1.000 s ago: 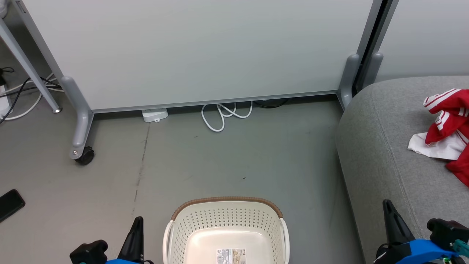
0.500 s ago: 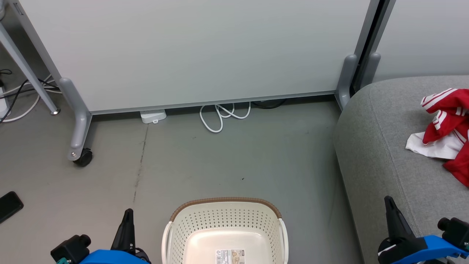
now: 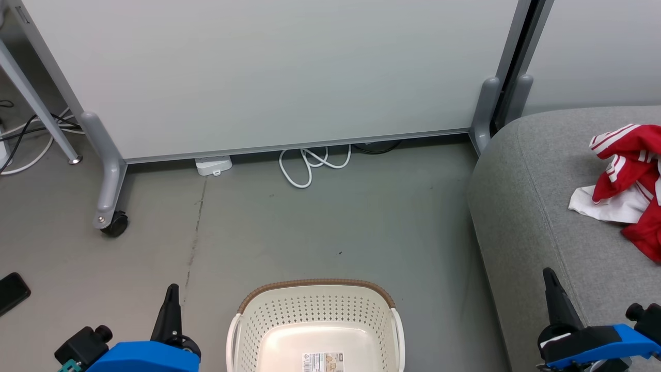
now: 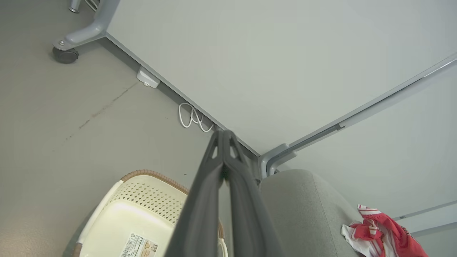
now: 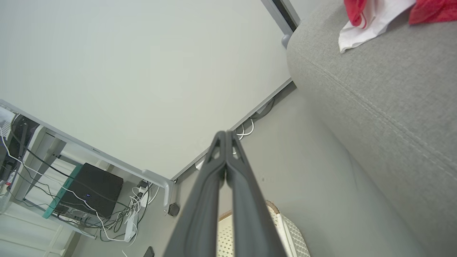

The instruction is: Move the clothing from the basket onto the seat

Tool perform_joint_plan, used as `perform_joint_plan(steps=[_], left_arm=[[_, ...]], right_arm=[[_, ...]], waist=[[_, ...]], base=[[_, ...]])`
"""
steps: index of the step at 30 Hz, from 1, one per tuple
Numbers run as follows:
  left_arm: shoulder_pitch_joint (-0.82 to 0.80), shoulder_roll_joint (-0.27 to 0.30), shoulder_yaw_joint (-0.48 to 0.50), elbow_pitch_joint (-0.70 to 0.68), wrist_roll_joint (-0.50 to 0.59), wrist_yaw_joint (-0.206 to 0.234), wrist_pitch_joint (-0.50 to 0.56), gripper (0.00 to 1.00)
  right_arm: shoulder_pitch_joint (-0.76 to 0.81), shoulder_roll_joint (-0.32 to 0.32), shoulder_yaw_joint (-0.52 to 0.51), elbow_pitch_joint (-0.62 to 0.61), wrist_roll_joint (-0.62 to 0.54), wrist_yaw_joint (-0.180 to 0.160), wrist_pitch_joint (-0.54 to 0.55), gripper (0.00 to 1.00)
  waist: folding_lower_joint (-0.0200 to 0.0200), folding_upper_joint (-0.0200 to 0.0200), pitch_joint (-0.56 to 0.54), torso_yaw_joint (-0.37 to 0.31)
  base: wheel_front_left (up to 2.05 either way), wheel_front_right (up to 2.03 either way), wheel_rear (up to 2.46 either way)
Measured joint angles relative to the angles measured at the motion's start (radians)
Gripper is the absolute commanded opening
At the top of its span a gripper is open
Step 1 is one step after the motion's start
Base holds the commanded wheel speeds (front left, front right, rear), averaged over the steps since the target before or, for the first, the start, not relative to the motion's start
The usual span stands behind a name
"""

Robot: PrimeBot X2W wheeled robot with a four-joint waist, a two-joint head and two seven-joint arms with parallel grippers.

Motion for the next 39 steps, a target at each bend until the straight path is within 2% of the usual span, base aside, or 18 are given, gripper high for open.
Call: perform_joint_plan(steps=[39], left_arm=[[-0.043,-0.026,0.100,-0.066,-0.378,0.000,0.116,0.00]], right_arm=[[-0.039,-0.004,0.005,-0.015,0.461,0.000,0.075,0.00]], waist=[[-0.0001,0.0000,-0.009,-0.019]], base=[[0.00,0.00,0.00]])
